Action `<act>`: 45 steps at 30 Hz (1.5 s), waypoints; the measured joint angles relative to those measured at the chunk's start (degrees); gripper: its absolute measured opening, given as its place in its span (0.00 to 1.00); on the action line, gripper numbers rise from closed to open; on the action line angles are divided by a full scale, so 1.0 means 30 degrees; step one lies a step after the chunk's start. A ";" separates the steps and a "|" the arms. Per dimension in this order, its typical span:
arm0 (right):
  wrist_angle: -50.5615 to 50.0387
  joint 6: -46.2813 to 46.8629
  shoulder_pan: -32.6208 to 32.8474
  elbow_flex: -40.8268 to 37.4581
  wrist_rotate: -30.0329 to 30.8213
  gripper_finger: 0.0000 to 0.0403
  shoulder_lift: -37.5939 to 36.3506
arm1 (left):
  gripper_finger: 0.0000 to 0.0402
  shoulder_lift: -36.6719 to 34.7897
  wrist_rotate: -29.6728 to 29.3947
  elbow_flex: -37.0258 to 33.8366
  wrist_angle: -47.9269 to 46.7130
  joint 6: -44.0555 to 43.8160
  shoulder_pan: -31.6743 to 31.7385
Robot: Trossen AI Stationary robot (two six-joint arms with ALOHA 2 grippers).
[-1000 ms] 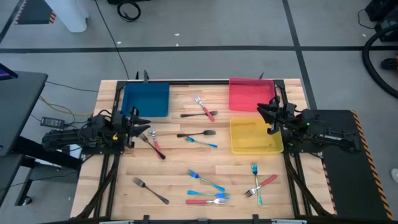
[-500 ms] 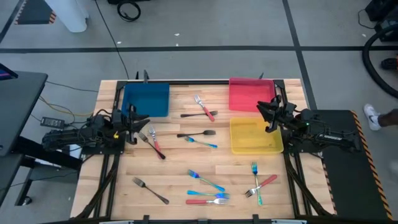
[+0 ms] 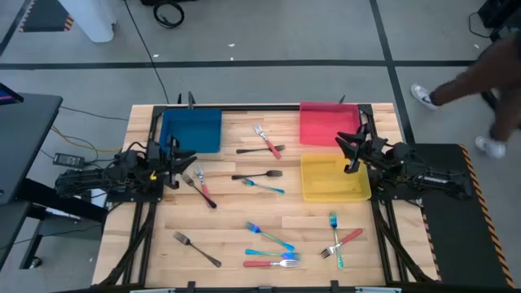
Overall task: Sort silverware by color (type)
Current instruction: Put the black fork into the yellow bin
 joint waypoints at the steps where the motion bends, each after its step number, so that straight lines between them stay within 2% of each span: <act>1: -0.0031 -0.0186 0.0000 0.0000 0.0246 0.25 0.0028 | 0.22 0.0000 0.0000 0.0000 0.0058 0.0030 0.0000; 6: -0.0029 -0.0628 0.0000 0.0000 0.1122 0.27 0.0029 | 0.22 0.0000 -0.0005 0.0000 0.0531 0.1051 0.0000; 12: -0.0136 -0.0463 0.0000 0.0000 0.1187 0.32 0.0029 | 0.22 0.0000 -0.0022 0.0000 0.0842 0.0043 0.0000; 17: -0.0877 0.0877 0.0000 0.0000 0.1180 0.36 0.0029 | 0.23 0.0000 -0.0022 0.0000 0.0649 0.0007 0.0000; 26: -0.1698 0.3989 0.0000 0.0000 0.0716 0.37 0.0029 | 0.38 0.0000 -0.0054 0.0000 0.0493 0.0036 0.0000; 31: -0.1549 0.4958 0.0000 0.0000 -0.0073 0.37 0.0029 | 0.44 0.0000 -0.0271 0.0000 0.1701 0.0058 0.0007; 33: -0.1010 0.4954 0.0000 0.0000 -0.0080 0.37 0.0029 | 0.44 0.0000 -0.0791 0.0000 0.2554 0.0058 0.0000; 36: -0.0158 0.4934 0.0000 0.0274 -0.0151 0.37 0.0187 | 0.43 0.0000 -0.2649 0.0000 0.3038 -0.0042 0.0000; 40: -0.0792 0.4385 0.0000 0.1753 -0.0583 0.37 0.1322 | 0.43 0.0000 -0.4410 0.0000 0.2500 -0.0380 0.0015; 45: -0.1131 0.2869 0.0013 0.3730 -0.0634 0.37 0.4850 | 0.43 0.0000 -0.4699 0.0000 0.3319 0.0067 0.0398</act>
